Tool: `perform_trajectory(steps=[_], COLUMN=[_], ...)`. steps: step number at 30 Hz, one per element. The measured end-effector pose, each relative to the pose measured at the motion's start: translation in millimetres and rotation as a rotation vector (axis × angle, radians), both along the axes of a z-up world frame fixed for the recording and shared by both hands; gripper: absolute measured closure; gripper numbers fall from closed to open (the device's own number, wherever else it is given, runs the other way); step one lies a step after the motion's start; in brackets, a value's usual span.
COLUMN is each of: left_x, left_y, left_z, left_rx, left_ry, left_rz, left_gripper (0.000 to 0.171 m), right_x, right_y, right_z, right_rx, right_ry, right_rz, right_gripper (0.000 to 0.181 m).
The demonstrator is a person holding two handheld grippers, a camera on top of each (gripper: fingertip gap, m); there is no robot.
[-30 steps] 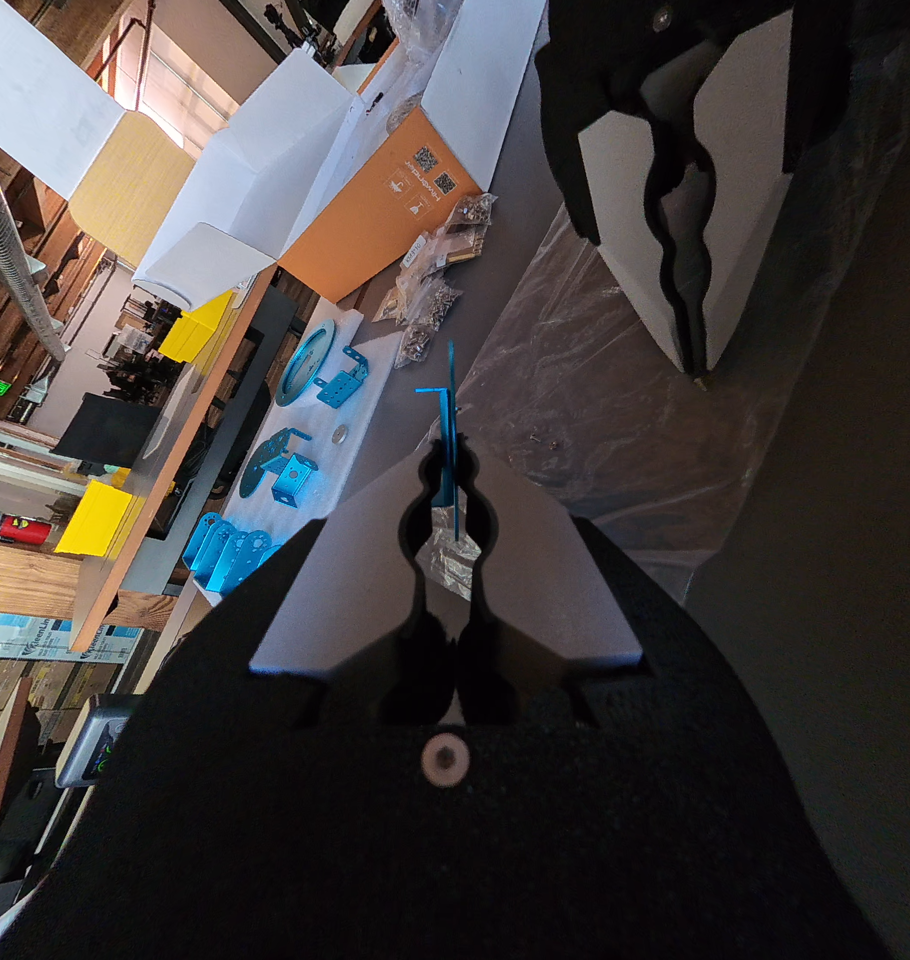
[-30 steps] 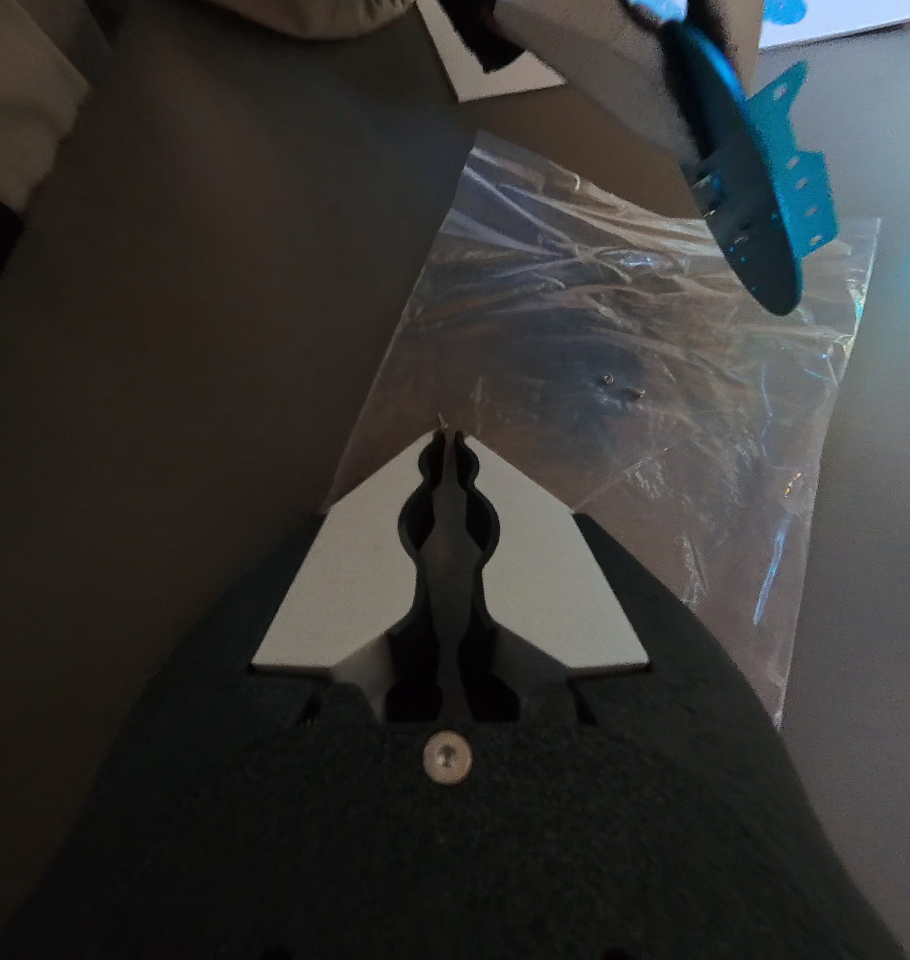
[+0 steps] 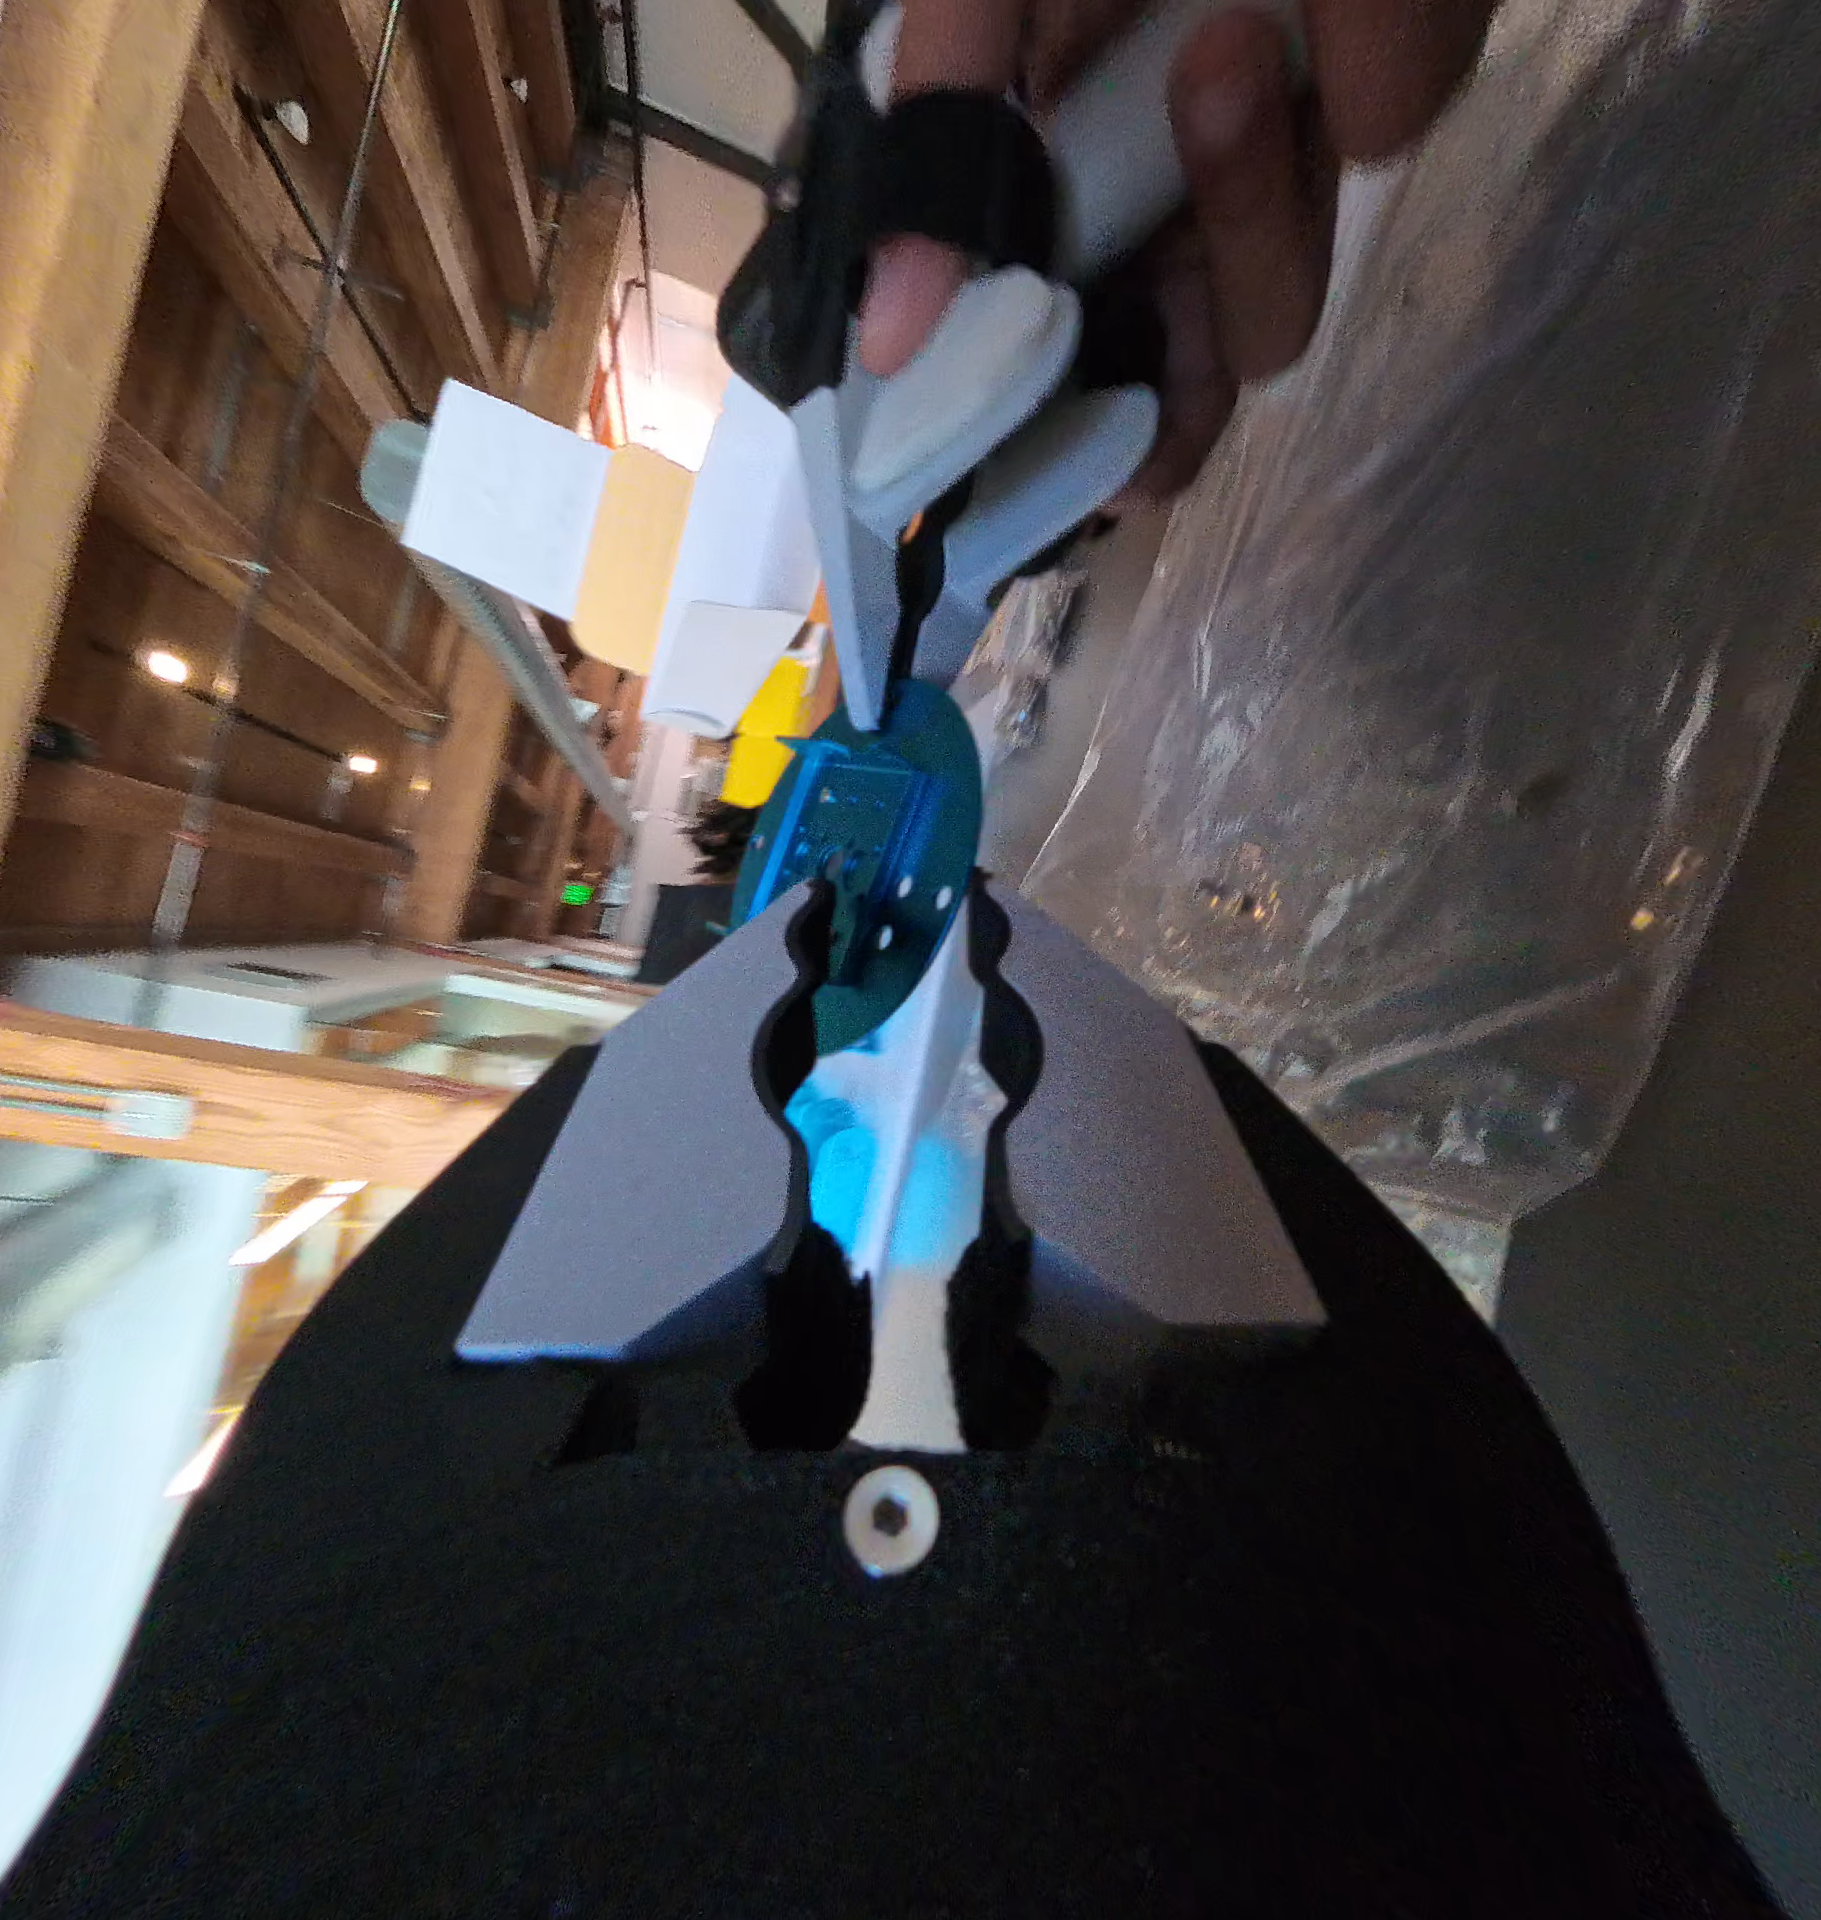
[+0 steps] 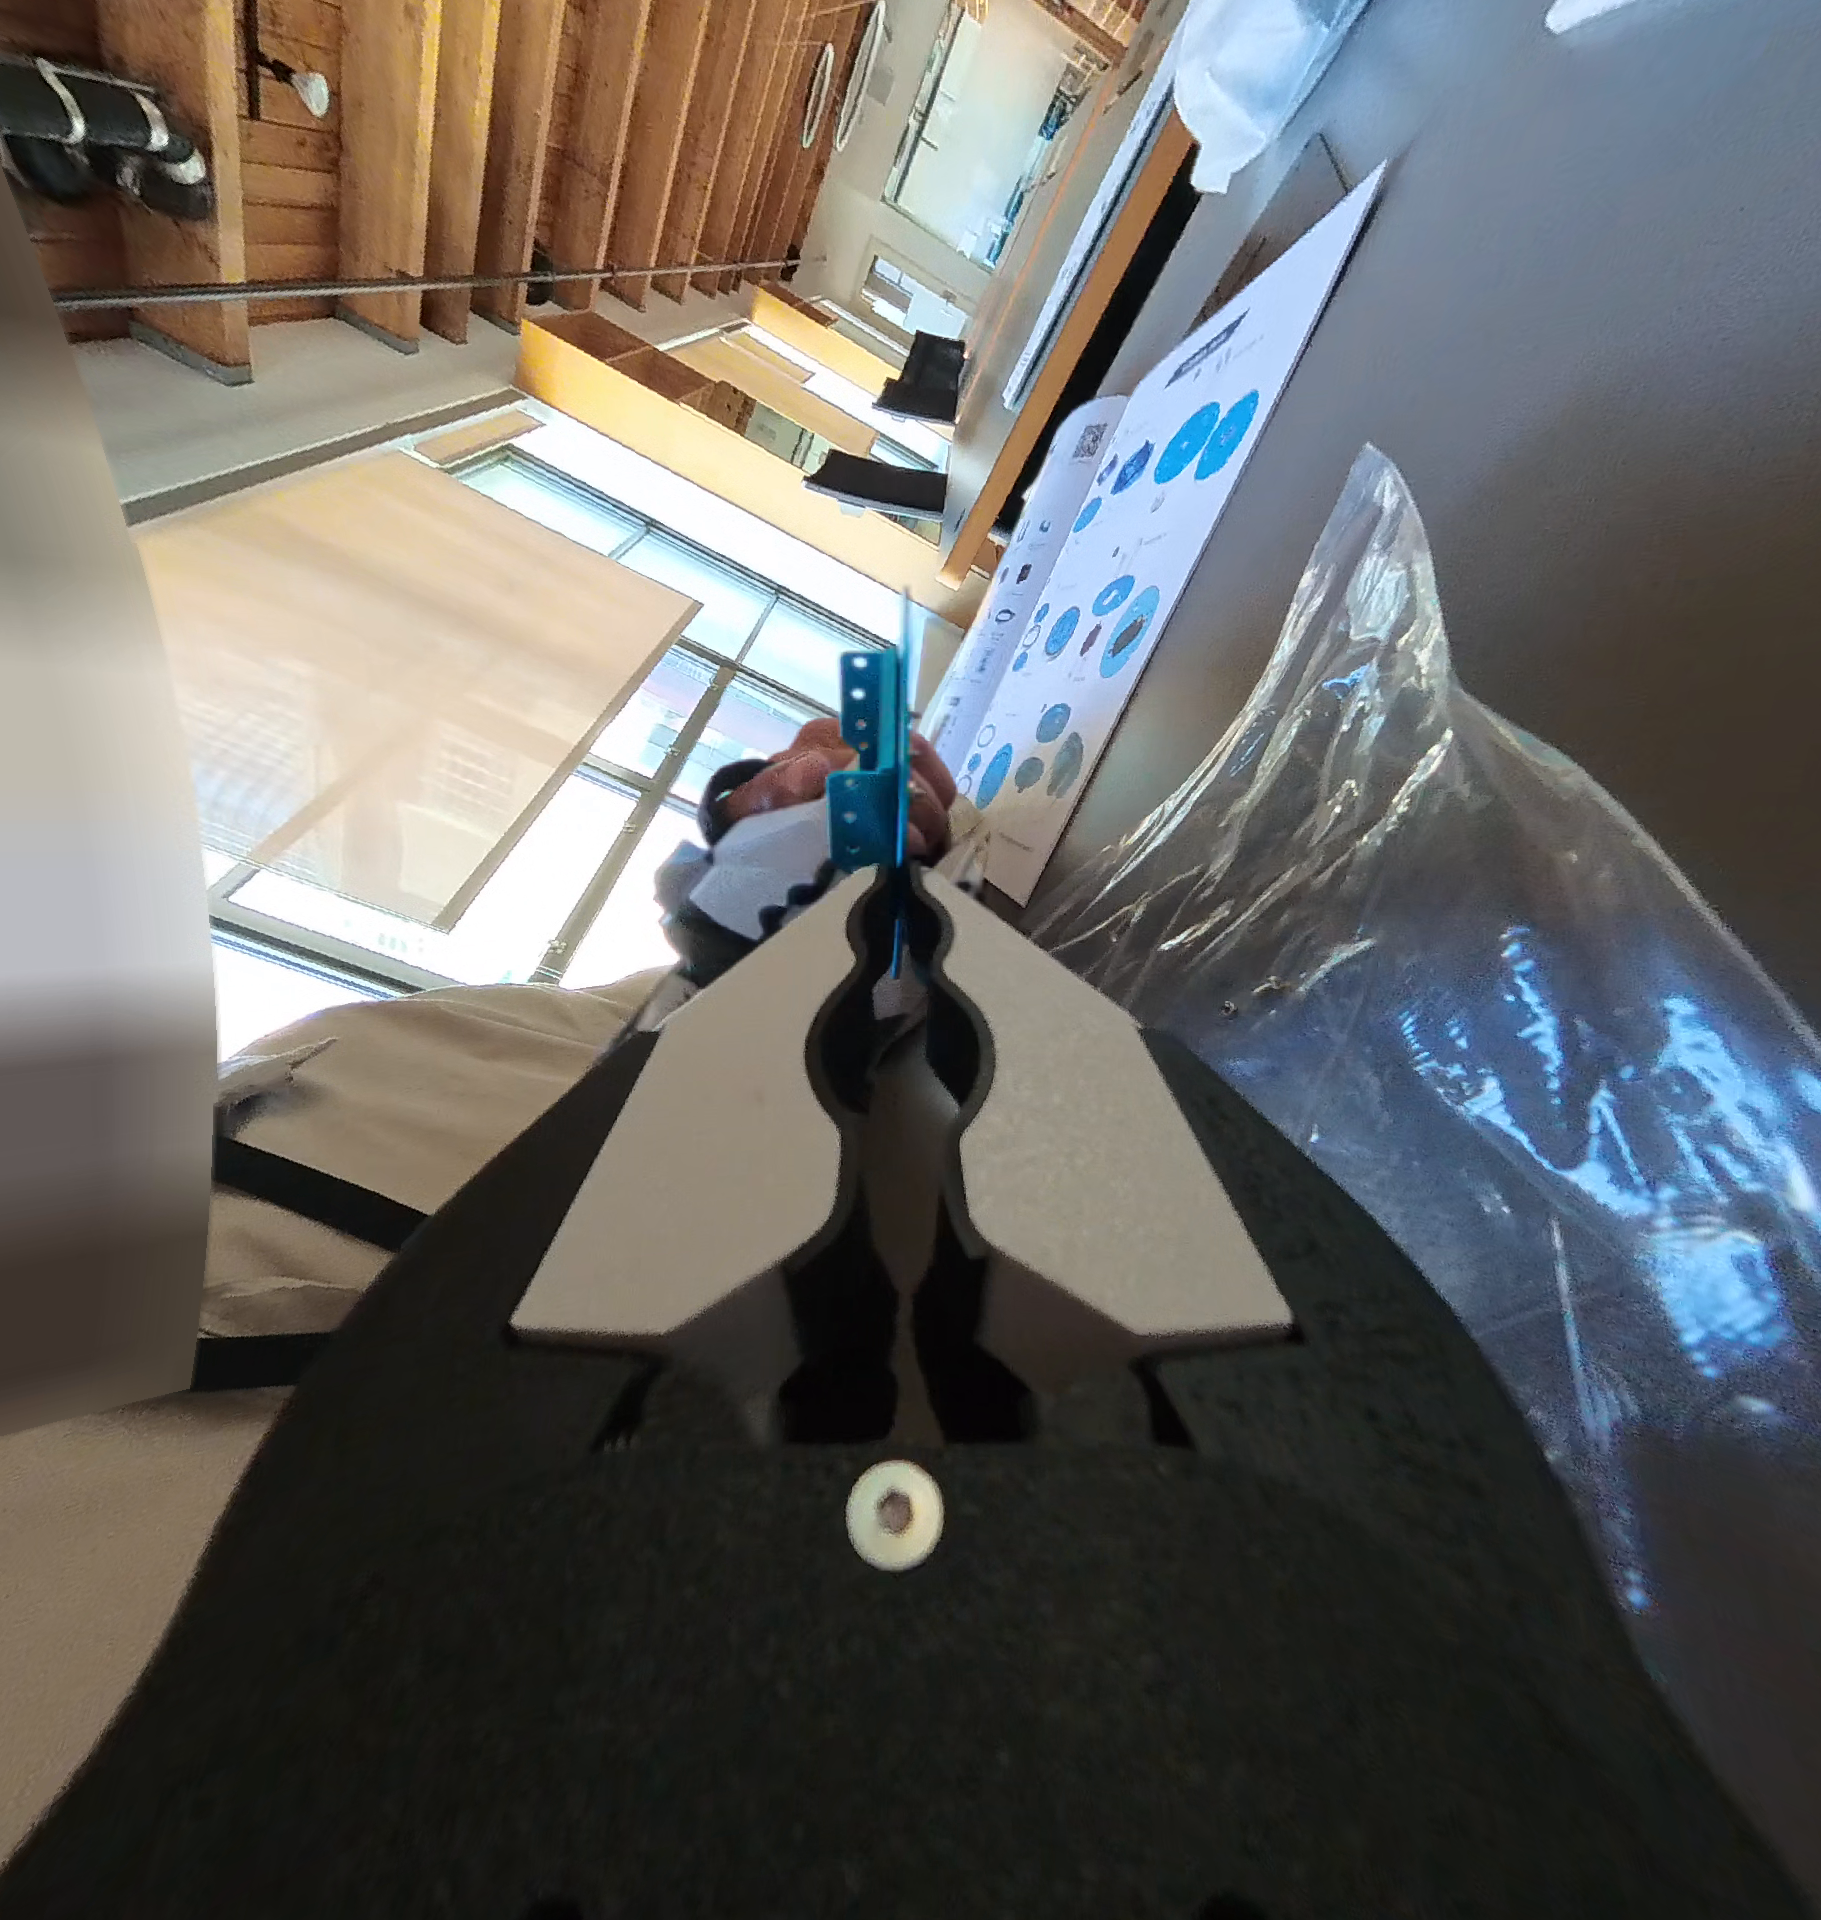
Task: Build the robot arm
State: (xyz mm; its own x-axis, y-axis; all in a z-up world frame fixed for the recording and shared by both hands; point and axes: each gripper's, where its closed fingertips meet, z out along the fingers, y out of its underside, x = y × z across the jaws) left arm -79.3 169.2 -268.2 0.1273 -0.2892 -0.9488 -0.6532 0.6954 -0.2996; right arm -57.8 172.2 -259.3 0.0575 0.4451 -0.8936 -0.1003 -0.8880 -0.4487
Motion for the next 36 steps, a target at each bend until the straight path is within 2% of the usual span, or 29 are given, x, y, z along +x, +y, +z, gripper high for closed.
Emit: perform_trajectory(steps=[2, 5, 7, 9, 11, 13, 16, 20, 23, 24, 28, 32, 36], left_x=[0.2, -2.9, -6.7, -12.3, -15.2, -16.3, -15.2, -6.1, 4.4, 8.4, 17.0, 15.2, 8.5], left_y=[-6.4, -9.8, -7.3, 7.7, 11.7, 11.3, 12.7, 6.9, 6.0, 3.2, 0.2, 7.2, 15.6], left_z=[7.6, 27.4, 47.0, 56.2, 60.8, 61.4, 56.7, 53.8, 55.5, 55.4, 50.2, 45.9, 43.7], left_rx=[-0.191, -0.554, -0.873, -1.266, -1.626, -1.839, -1.904, -1.774, -1.744, -1.769, -1.817, -1.871, -1.995], left_ry=[-0.106, -0.321, -0.519, -0.732, -0.849, -0.891, -0.917, -0.908, -0.983, -0.993, -1.037, -1.102, -1.186], left_rz=[-0.055, -0.15, -0.227, -0.27, -0.389, -0.48, -0.489, -0.427, -0.375, -0.375, -0.338, -0.315, -0.35], left_gripper=[0.136, 0.135, 0.136, 0.137, 0.144, 0.148, 0.149, 0.145, 0.146, 0.146, 0.168, 0.171, 0.171], right_x=[7.5, 23.2, 30.3, 35.0, 38.7, 38.1, 35.5, 35.5, 27.5, 26.1, 22.3, 21.2, 13.5], right_y=[-0.7, 5.8, 4.8, 1.1, 0.4, -5.1, -4.9, 12.9, 14.3, 14.6, 12.5, 12.9, 6.0], right_z=[3.2, 8.6, 13.6, 17.9, 22.0, 22.8, 30.9, 41.7, 40.1, 40.7, 38.6, 30.8, 25.5], right_rx=[0.027, 0.04, 0.046, 0.056, 0.062, 0.069, 0.074, 0.025, 0.02, 0.019, -0.053, -0.098, -0.046], right_ry=[-0.006, -0.012, 0.007, 0.029, 0.053, 0.058, 0.114, 0.23, 0.235, 0.241, 0.285, 0.284, 0.195], right_rz=[0.019, -0.006, 0.002, 0.025, 0.029, 0.064, 0.048, -0.118, -0.174, -0.188, -0.167, -0.184, -0.175], right_gripper=[0.181, 0.181, 0.181, 0.181, 0.181, 0.181, 0.181, 0.181, 0.181, 0.181, 0.181, 0.181, 0.181])
